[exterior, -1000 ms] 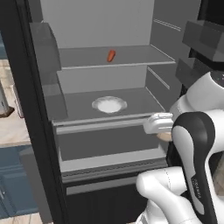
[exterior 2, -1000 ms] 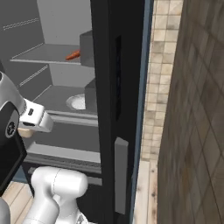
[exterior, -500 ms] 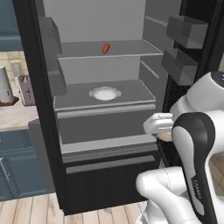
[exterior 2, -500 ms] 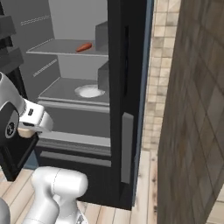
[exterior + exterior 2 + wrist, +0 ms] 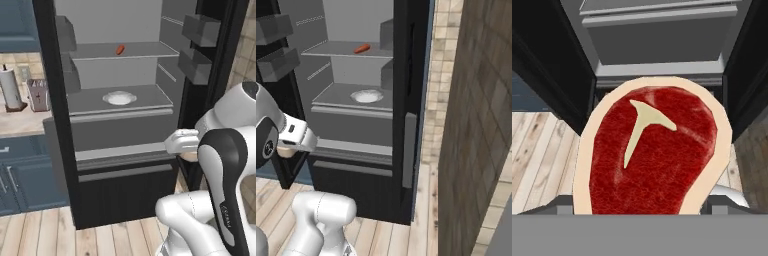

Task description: Transport the steak from the fridge to the microwave and turn on the microwave.

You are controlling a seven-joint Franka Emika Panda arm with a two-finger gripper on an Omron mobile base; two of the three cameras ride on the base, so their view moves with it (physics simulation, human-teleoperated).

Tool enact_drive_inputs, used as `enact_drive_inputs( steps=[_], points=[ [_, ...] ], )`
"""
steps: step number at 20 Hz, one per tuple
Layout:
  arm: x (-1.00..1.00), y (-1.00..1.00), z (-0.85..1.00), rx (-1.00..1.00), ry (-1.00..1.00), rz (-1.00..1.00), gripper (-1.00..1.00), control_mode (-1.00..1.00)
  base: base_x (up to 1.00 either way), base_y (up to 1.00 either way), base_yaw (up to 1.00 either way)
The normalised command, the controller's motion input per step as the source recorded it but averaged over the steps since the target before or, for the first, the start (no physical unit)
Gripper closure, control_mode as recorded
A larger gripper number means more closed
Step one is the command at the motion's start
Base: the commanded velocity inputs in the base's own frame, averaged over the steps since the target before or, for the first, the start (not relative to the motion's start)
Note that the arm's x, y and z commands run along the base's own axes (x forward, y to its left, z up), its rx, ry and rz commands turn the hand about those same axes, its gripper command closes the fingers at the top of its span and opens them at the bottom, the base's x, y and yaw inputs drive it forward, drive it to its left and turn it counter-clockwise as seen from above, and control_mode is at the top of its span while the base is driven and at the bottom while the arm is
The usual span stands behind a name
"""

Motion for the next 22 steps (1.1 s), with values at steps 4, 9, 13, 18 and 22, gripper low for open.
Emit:
enact_drive_inputs(
  steps=[4, 9, 13, 18, 22],
  points=[
    [0.00, 0.00, 0.00, 0.00, 0.00, 0.00, 1.00, 1.00, -0.20, 0.68, 0.00],
    [0.00, 0.00, 0.00, 0.00, 0.00, 0.00, 1.00, 1.00, -0.07, 0.75, 0.00],
    [0.00, 0.00, 0.00, 0.00, 0.00, 0.00, 1.00, 1.00, -0.06, 0.73, 0.00],
    [0.00, 0.00, 0.00, 0.00, 0.00, 0.00, 1.00, 1.00, -0.07, 0.74, 0.00],
    [0.00, 0.00, 0.00, 0.00, 0.00, 0.00, 1.00, 1.00, 0.00, 0.74, 0.00]
  ],
)
